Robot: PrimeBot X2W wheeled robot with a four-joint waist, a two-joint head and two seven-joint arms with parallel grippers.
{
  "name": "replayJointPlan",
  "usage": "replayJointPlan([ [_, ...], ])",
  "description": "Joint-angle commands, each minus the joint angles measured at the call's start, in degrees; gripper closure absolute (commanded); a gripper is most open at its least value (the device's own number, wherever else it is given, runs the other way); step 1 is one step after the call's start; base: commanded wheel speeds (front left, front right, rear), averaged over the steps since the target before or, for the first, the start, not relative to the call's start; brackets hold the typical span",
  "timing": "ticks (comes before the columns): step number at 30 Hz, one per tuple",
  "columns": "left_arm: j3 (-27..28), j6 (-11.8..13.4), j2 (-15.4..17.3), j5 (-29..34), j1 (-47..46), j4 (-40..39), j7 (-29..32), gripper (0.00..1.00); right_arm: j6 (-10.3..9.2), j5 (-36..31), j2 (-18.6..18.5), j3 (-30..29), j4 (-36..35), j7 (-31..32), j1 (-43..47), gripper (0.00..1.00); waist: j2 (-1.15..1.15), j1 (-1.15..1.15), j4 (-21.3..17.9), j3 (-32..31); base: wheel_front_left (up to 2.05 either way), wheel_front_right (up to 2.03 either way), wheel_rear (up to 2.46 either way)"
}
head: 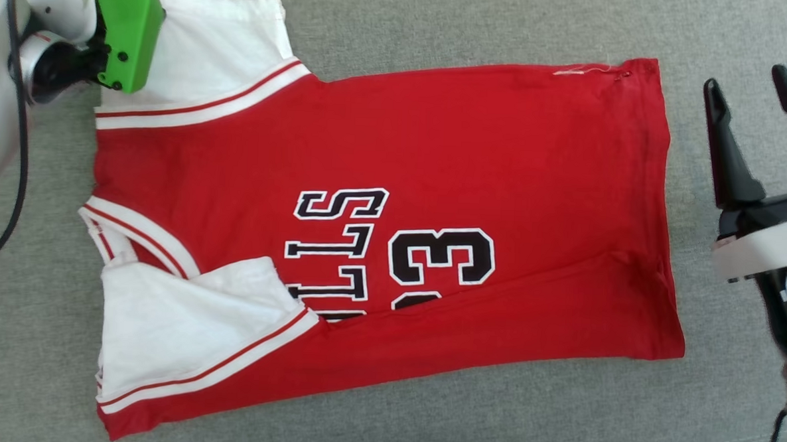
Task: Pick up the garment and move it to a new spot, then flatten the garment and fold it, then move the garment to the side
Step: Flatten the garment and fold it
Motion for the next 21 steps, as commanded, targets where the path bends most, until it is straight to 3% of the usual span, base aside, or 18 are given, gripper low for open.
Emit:
replayJointPlan([
  [1,-0.4,-0.1,0.1,0.6,0.9,-0.6,-1.1,1.0,-0.03,1.2,-1.4,0.0,-0.2,1.6,-1.6,0.0,0.0,-0.01,1.9,-2.5,0.0,0.0,0.0],
  [6,-1.2,-0.1,-0.2,0.4,1.8,-4.3,-6.2,1.0,-0.03,6.9,-10.3,2.3,1.5,13.4,-7.8,0.0,0.0,-0.01,4.8,-5.1,0.0,0.0,0.0],
  [12,-2.2,-0.1,-0.6,1.2,2.8,-8.1,-9.5,1.0,-0.03,17.6,-20.1,9.3,5.4,32.4,-14.3,0.0,0.0,-0.01,7.2,-6.1,0.0,0.0,0.0],
  [16,-2.6,-0.1,-0.9,1.8,2.9,-9.8,-10.7,1.0,-0.03,23.8,-23.4,12.7,7.6,44.5,-18.0,0.0,0.0,-0.01,8.3,-5.7,0.0,0.0,0.0],
  [21,-2.9,-0.1,-1.4,2.7,1.7,-11.5,-11.7,1.0,-0.03,23.9,-24.5,16.7,10.9,51.8,-22.1,0.0,0.0,-0.01,9.7,-4.3,0.0,0.0,0.0],
])
